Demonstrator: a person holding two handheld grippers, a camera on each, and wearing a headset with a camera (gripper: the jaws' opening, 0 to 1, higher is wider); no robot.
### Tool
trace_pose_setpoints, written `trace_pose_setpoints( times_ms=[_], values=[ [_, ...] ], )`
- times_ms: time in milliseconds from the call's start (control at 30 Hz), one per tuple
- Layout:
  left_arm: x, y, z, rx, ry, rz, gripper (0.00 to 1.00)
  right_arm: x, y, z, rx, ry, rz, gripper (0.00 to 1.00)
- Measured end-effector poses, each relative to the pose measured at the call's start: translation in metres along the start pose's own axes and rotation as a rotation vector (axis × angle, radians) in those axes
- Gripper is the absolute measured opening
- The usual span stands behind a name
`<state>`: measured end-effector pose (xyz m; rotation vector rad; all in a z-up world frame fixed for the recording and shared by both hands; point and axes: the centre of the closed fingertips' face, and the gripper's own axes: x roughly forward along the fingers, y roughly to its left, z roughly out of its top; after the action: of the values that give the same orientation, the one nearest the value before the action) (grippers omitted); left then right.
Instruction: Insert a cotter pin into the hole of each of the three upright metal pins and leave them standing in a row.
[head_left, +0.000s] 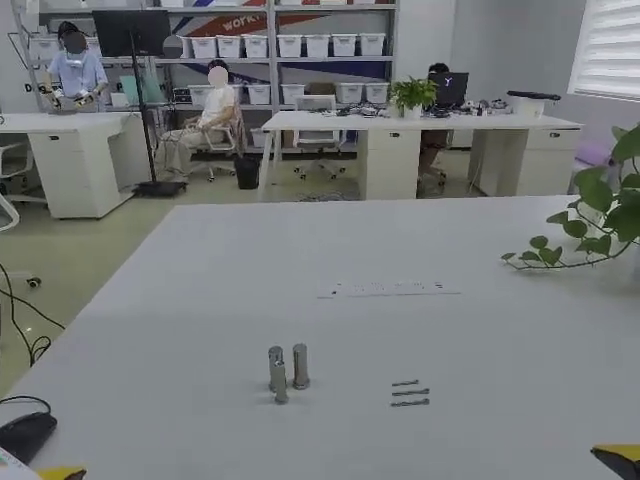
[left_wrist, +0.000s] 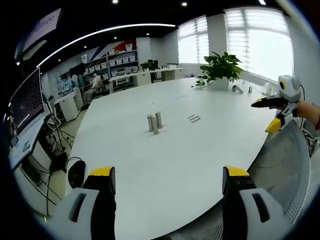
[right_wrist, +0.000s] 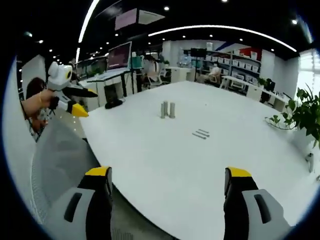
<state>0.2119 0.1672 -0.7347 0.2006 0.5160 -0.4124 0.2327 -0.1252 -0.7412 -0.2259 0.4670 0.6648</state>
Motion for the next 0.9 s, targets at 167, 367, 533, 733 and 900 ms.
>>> trace_pose_setpoints(
  times_ms=[167,367,533,733,900],
  values=[
    [0.0,-0.002,0.004,0.017,-0.012,-0.007,0.87,0.002,0.001,0.002,-0.001,-0.007,0.02,0.91],
    [0.003,-0.005,0.008,0.028,-0.017,-0.018,0.86,0.003,0.001,0.001,-0.009,-0.007,0.031,0.96],
    [0.004,-0.008,0.011,0.029,-0.028,-0.022,0.87,0.002,0.004,-0.002,0.009,0.006,0.057,1.0],
    [0.006,-0.013,0.007,0.023,-0.02,-0.029,0.86,0.004,0.004,-0.006,-0.001,0.032,0.069,1.0],
    [0.01,-0.018,0.007,0.023,-0.013,-0.033,0.86,0.002,0.001,-0.012,-0.005,0.064,0.06,1.0]
  ],
)
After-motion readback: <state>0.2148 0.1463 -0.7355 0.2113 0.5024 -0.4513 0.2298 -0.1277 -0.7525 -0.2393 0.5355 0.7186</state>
